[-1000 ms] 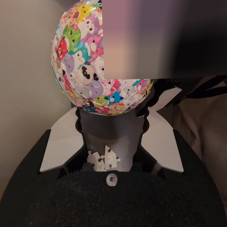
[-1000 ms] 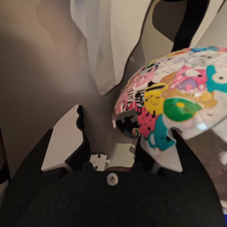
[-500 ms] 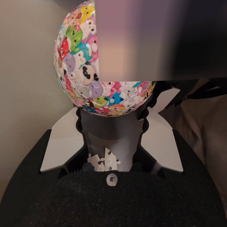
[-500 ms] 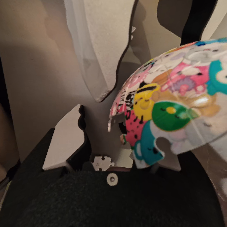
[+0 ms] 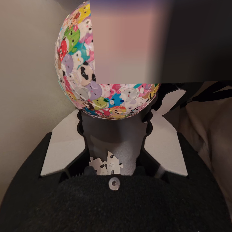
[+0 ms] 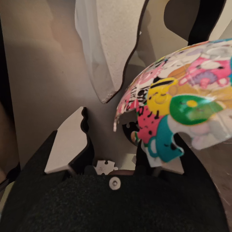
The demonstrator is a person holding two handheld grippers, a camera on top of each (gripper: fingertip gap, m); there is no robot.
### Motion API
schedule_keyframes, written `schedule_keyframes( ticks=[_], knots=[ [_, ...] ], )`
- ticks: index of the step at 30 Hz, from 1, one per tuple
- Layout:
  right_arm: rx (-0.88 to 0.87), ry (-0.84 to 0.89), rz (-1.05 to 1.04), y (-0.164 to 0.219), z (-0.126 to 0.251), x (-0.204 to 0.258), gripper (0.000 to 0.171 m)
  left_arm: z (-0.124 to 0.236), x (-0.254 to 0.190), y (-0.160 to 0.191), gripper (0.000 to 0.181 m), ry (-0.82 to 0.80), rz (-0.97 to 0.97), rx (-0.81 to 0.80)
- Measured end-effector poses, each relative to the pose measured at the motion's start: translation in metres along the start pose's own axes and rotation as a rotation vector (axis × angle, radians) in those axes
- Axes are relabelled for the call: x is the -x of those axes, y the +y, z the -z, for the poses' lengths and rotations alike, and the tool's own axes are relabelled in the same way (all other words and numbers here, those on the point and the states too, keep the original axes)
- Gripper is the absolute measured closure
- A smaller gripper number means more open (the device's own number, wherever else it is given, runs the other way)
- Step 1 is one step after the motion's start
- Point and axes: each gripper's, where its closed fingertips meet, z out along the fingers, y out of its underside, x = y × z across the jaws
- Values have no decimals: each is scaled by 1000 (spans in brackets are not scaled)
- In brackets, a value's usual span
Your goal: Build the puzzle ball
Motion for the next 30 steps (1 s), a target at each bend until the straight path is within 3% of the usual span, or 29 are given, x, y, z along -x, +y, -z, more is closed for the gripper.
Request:
schedule_keyframes(
  ticks=[19,21,30],
  knots=[
    [47,78,5,6,8,6,81,4,-4,-3,84,1,-6,-9],
    [69,68,-19,7,7,5,73,2,-5,-2,85,5,-12,-3],
    [127,195,9,11,15,2,85,4,-5,0,86,-3,-10,-4]
  ],
)
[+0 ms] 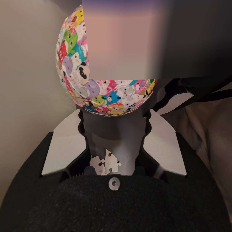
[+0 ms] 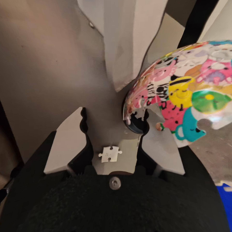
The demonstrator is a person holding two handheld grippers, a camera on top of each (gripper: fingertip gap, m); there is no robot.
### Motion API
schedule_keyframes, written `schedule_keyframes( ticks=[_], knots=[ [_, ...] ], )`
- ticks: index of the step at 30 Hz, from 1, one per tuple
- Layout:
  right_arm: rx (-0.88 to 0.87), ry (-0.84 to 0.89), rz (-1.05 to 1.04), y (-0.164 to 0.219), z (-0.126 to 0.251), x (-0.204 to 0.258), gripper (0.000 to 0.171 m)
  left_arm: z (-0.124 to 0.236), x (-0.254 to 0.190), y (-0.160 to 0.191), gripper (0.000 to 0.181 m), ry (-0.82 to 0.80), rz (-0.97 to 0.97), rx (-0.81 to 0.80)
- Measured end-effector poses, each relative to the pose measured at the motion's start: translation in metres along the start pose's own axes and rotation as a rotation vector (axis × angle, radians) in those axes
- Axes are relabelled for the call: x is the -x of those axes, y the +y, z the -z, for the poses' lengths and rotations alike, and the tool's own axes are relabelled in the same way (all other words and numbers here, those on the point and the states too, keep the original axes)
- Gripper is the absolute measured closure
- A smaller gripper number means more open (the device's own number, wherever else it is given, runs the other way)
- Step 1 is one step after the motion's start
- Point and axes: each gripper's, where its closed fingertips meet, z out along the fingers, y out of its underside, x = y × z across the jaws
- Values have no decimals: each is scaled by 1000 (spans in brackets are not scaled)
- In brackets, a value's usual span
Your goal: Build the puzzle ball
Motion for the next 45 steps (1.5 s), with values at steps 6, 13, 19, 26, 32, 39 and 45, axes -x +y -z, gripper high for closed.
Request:
schedule_keyframes(
  ticks=[6,13,19,26,32,39,45],
  knots=[
    [-46,69,32,-3,0,-3,103,-3,-2,1,86,7,-6,6],
    [-79,85,87,-9,-3,1,123,-5,-2,4,86,-3,-10,22],
    [-92,89,93,-9,-3,0,125,-6,0,6,86,3,-1,29],
    [-94,233,186,-7,-7,-12,144,-5,1,6,87,-1,-2,23],
    [-43,329,195,-3,-8,-24,146,-4,0,5,87,-2,-2,20],
    [-40,335,221,-2,-10,-23,153,-5,-2,6,86,4,-7,25],
    [-48,373,236,-3,-11,-24,154,-1,-2,3,86,2,-6,13]
  ],
)
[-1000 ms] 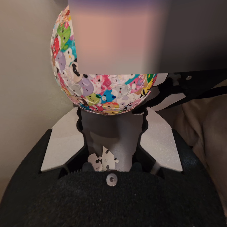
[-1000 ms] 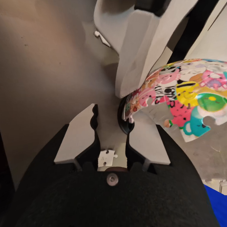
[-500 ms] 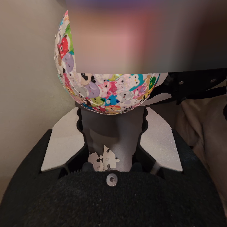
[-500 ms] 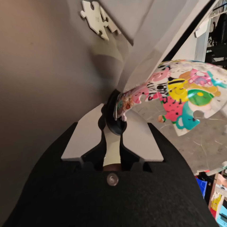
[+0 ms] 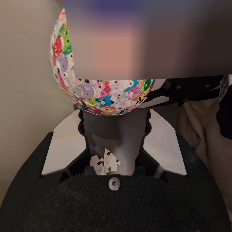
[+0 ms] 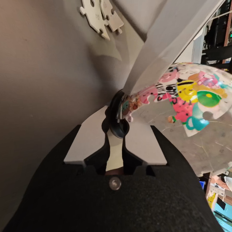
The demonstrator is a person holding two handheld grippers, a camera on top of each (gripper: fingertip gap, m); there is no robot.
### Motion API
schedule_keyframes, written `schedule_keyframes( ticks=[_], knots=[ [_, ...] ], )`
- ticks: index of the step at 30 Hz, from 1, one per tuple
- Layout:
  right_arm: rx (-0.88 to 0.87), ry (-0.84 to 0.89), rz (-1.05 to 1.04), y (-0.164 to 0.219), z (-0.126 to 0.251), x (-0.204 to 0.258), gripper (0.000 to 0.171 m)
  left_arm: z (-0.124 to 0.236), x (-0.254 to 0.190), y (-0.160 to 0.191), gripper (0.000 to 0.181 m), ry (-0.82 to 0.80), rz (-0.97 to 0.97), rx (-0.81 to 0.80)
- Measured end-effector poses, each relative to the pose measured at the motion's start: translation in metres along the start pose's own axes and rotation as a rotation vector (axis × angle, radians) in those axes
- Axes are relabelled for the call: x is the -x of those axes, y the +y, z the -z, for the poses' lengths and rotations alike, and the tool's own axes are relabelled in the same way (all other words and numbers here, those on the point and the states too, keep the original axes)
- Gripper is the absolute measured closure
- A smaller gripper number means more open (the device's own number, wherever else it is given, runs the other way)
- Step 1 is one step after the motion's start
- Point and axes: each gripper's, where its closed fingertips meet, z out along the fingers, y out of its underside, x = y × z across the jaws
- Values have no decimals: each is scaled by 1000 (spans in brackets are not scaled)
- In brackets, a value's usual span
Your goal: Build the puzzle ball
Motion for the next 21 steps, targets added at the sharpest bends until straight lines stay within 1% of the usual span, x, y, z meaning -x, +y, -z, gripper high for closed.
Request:
schedule_keyframes(
  ticks=[6,11,12,13,14,18,21],
  knots=[
    [-5,-32,-21,0,0,0,154,1,0,-1,87,7,7,-8],
    [-4,-27,17,1,0,-2,153,0,0,1,87,7,3,-1],
    [9,-11,24,2,0,-5,147,0,0,1,87,6,3,0],
    [22,20,35,3,2,-11,135,0,0,0,87,2,2,-1],
    [36,19,40,5,4,-12,132,1,1,0,87,0,3,-3],
    [42,13,38,14,13,-6,131,2,-1,0,87,5,10,-9],
    [-43,74,50,11,25,-6,129,1,-2,3,87,5,12,-1]
  ],
)
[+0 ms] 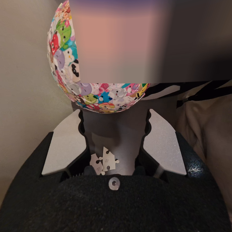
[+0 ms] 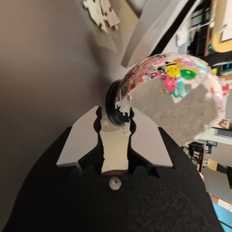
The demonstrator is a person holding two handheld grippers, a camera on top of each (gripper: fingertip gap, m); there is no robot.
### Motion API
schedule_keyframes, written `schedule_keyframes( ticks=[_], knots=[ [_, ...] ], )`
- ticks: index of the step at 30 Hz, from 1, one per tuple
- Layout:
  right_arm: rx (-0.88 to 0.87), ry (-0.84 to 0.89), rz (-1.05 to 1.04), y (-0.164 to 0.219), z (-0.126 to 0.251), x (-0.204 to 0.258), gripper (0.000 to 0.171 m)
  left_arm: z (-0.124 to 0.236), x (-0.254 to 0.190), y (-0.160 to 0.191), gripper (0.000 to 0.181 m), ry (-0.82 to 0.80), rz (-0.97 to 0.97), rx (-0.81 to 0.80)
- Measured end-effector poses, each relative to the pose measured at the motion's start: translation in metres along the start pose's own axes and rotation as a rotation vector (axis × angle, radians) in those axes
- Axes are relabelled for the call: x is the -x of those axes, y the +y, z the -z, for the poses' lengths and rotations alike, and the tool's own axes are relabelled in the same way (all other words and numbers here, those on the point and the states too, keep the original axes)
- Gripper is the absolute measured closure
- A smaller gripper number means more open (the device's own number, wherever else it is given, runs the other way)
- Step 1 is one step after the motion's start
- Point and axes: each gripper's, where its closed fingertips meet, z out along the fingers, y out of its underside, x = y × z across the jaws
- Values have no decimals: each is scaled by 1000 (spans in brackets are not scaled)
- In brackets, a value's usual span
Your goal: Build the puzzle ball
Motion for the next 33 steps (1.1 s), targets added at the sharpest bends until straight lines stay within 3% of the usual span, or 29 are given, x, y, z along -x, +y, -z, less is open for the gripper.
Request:
schedule_keyframes(
  ticks=[3,8,10,12,17,19,21,27,33],
  knots=[
    [-109,5,-96,0,14,5,129,0,-1,3,86,-16,0,13],
    [-302,-238,-473,10,53,20,119,7,-10,1,86,-44,29,-15],
    [-408,-379,-731,7,72,18,121,10,-12,1,86,-85,46,-27],
    [-382,-578,-932,11,82,25,122,14,-15,1,88,-139,76,-57],
    [-407,-876,-1147,9,106,40,118,28,-23,10,105,-299,166,-183],
    [-461,-732,-1124,7,103,23,130,36,-20,19,121,-396,205,-219],
    [-440,-490,-1182,11,84,-6,171,37,-29,21,123,-387,243,-297],
    [-214,-148,-1105,-1,20,-27,171,47,-31,27,132,-450,251,-353],
    [-97,-185,-1125,-9,-6,-22,171,46,-29,30,132,-420,247,-352]
  ],
)
